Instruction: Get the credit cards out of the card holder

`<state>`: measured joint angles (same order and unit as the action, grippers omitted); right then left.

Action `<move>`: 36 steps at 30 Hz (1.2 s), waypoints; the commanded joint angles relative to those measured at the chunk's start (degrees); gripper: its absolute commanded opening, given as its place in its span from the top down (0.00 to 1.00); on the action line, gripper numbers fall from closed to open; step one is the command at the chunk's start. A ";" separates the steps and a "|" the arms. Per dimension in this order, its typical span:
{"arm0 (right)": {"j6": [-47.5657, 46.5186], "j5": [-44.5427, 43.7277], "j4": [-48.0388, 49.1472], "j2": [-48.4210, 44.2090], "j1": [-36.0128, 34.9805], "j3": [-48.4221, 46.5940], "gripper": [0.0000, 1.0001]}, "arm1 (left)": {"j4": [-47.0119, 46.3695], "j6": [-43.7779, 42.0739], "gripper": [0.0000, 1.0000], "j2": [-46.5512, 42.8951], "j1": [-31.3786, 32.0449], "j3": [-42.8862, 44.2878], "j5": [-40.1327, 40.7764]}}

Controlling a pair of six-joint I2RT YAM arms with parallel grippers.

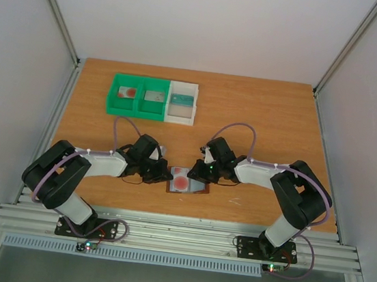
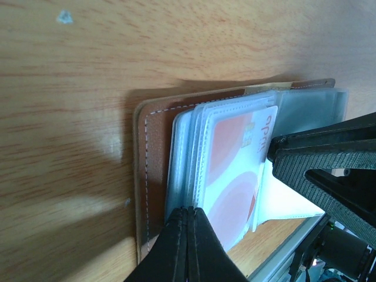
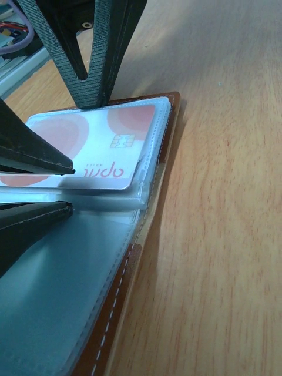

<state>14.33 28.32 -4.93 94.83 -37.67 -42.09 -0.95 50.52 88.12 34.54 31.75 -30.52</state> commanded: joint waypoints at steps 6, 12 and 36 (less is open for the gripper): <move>1.18 0.85 0.87 -1.74 -0.39 -0.18 0.83 | -0.02 -1.66 1.00 0.67 0.27 -0.83 1.75; 0.82 0.34 0.16 -1.34 -0.39 -0.48 0.83 | -0.02 -1.66 0.99 1.26 0.32 -0.69 1.70; 1.98 4.63 6.50 3.61 -0.38 0.37 0.91 | -0.36 -1.74 0.99 2.29 0.29 -0.90 1.96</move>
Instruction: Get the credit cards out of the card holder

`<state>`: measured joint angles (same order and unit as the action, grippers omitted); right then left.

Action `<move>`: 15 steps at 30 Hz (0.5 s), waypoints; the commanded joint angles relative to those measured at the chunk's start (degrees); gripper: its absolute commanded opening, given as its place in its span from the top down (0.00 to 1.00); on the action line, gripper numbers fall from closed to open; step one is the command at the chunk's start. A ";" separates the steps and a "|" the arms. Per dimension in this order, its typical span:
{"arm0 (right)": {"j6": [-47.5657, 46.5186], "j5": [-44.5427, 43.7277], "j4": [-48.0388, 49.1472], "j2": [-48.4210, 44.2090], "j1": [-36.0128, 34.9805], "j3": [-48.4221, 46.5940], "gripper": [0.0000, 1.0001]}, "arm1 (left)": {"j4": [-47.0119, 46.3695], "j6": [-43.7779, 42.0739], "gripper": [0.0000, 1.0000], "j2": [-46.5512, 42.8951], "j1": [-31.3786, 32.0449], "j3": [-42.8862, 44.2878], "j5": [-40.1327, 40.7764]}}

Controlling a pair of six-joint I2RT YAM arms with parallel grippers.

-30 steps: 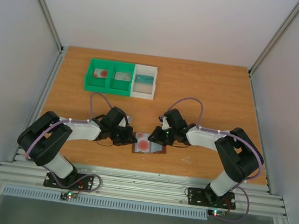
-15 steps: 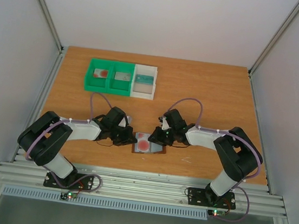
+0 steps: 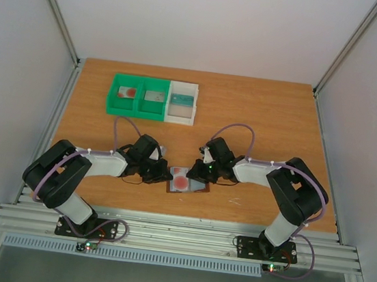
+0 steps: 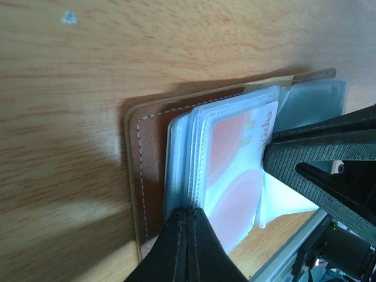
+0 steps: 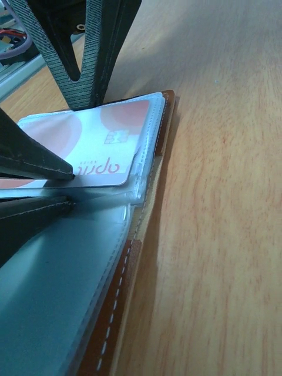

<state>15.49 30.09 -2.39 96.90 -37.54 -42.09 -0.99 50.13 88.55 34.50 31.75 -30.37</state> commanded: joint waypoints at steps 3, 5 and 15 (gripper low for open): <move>1.29 3.37 4.68 2.17 -0.51 0.36 0.88 | -0.58 -1.35 0.99 1.96 0.32 -0.79 1.81; 1.52 3.76 5.04 2.60 -0.52 0.44 0.88 | -0.59 -1.35 0.99 2.05 0.31 -0.68 1.70; 1.10 2.06 4.84 -1.22 0.49 2.23 0.99 | 0.48 -1.78 0.98 1.90 0.34 -0.73 2.38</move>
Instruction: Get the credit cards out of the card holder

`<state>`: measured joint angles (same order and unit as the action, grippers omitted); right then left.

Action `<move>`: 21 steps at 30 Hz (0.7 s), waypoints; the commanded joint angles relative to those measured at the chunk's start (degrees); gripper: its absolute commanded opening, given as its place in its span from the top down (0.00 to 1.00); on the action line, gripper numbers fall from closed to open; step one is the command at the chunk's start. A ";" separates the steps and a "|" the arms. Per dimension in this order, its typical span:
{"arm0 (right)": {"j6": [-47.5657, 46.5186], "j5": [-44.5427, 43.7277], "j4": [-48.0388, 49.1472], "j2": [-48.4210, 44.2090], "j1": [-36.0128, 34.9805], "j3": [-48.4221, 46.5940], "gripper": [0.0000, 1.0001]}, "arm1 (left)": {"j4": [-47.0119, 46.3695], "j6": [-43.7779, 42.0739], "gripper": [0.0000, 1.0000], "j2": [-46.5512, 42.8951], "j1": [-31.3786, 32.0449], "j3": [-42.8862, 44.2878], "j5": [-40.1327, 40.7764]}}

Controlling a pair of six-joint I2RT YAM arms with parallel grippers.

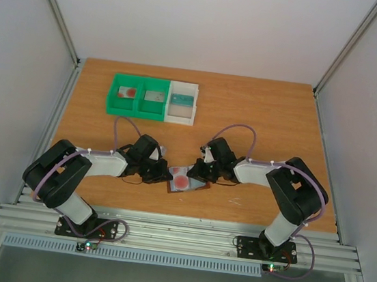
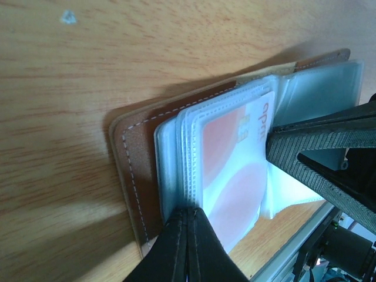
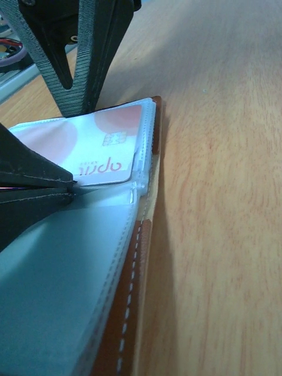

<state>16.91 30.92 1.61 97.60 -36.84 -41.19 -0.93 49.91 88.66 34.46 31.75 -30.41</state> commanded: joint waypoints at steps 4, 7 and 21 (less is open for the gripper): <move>-0.24 1.48 0.70 -2.86 0.84 2.05 0.99 | 0.67 -2.12 0.98 1.60 0.35 -0.51 2.88; -0.13 1.45 0.90 -3.03 1.15 2.64 0.99 | 2.75 -2.35 0.98 1.63 0.35 -0.30 3.07; -0.02 0.20 0.24 -5.92 1.45 3.29 0.99 | 4.24 -2.71 0.88 0.68 0.40 -0.07 3.78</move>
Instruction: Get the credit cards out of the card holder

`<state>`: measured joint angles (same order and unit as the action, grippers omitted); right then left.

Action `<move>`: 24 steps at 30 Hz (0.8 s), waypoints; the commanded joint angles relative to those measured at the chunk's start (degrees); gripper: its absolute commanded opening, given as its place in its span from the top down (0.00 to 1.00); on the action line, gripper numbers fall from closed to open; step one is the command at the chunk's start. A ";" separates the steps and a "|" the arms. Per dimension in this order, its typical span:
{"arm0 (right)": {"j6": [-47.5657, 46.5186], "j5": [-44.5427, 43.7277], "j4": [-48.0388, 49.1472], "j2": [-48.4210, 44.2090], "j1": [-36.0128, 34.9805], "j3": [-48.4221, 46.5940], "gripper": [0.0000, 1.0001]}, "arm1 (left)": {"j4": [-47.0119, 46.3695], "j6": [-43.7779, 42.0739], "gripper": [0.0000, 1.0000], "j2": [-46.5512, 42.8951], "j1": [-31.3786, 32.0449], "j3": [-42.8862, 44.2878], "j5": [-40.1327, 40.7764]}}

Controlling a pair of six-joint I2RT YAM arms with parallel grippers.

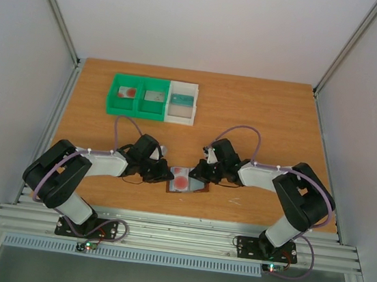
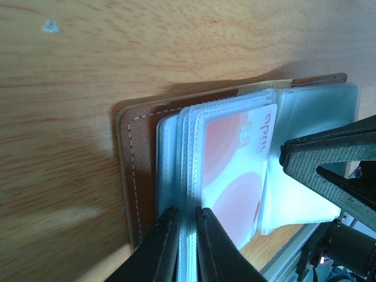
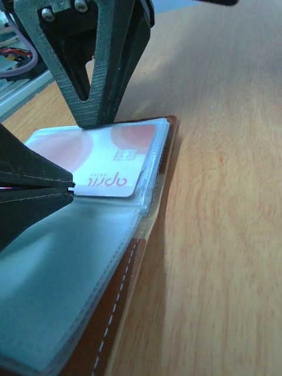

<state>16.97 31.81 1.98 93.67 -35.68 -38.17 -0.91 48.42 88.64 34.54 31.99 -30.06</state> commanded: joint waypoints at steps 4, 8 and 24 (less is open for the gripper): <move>0.03 0.06 0.35 -1.13 0.31 0.26 0.99 | 4.30 -1.29 0.88 0.70 0.33 -0.19 3.52; 0.47 1.58 1.45 0.51 0.26 -0.08 0.93 | 4.12 -1.31 0.94 0.86 0.30 -0.17 3.26; 1.65 6.22 6.86 6.40 0.26 0.02 0.92 | 2.58 -0.88 1.00 2.21 0.28 -0.35 2.88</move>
<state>18.20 36.42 6.13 98.10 -35.16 -38.17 -0.23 47.99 88.64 34.61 32.10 -29.61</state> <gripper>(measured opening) 0.087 0.017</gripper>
